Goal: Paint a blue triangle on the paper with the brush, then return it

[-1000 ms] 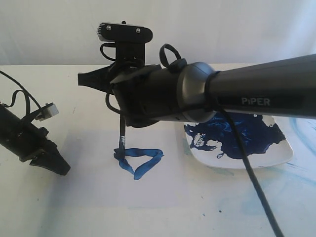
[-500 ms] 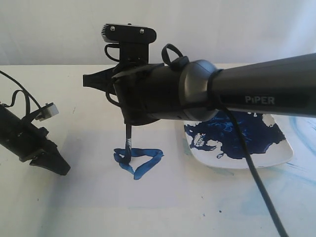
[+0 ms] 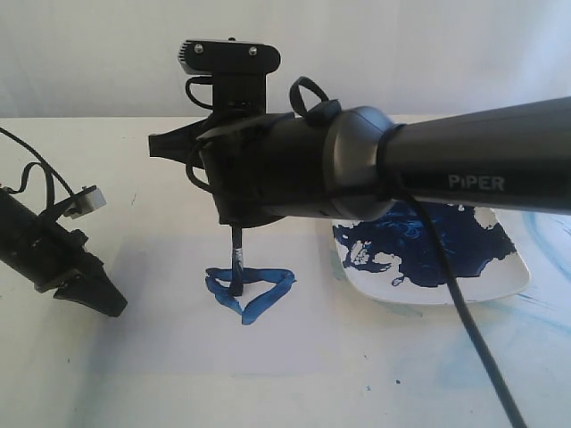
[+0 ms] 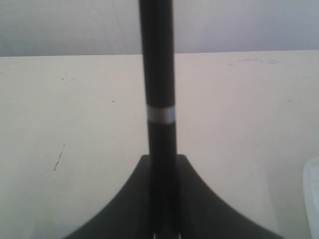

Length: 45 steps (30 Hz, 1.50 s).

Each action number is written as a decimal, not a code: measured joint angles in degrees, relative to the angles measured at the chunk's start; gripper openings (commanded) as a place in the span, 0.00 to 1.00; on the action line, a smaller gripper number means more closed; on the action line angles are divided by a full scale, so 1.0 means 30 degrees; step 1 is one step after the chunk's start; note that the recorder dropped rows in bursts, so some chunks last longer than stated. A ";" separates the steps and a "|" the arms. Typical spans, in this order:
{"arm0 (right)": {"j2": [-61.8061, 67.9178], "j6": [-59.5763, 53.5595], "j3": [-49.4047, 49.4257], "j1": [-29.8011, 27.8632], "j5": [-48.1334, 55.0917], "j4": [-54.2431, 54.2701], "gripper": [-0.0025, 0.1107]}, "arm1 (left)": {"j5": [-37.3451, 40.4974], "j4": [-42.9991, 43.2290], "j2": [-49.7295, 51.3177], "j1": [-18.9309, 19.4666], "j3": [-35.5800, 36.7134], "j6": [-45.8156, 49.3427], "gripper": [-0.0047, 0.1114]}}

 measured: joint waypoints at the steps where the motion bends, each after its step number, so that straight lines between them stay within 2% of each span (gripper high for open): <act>1: 0.0000 -0.0040 0.0000 0.0000 -0.0043 0.0000 0.02 | 0.0000 0.0000 0.0000 0.0000 0.0000 0.0000 0.04; 12: -0.0086 0.0061 0.0000 0.0271 -0.0158 0.0000 0.02 | 0.0000 0.0000 0.0000 0.0000 0.0000 0.0000 0.04; 20: -0.0248 0.3127 0.0000 0.0271 0.0044 -0.2832 0.02 | 0.0000 0.0000 0.0000 0.0000 0.0000 0.0042 0.04; 26: 0.0269 0.3854 0.0000 0.0271 0.0060 -0.3342 0.02 | 0.0000 0.0000 0.0000 0.0000 0.0000 0.0042 0.04; 45: 0.0309 0.0762 0.0000 0.0314 -0.0114 -0.0204 0.02 | 0.0000 0.0000 0.0000 0.0000 0.0000 0.0042 0.04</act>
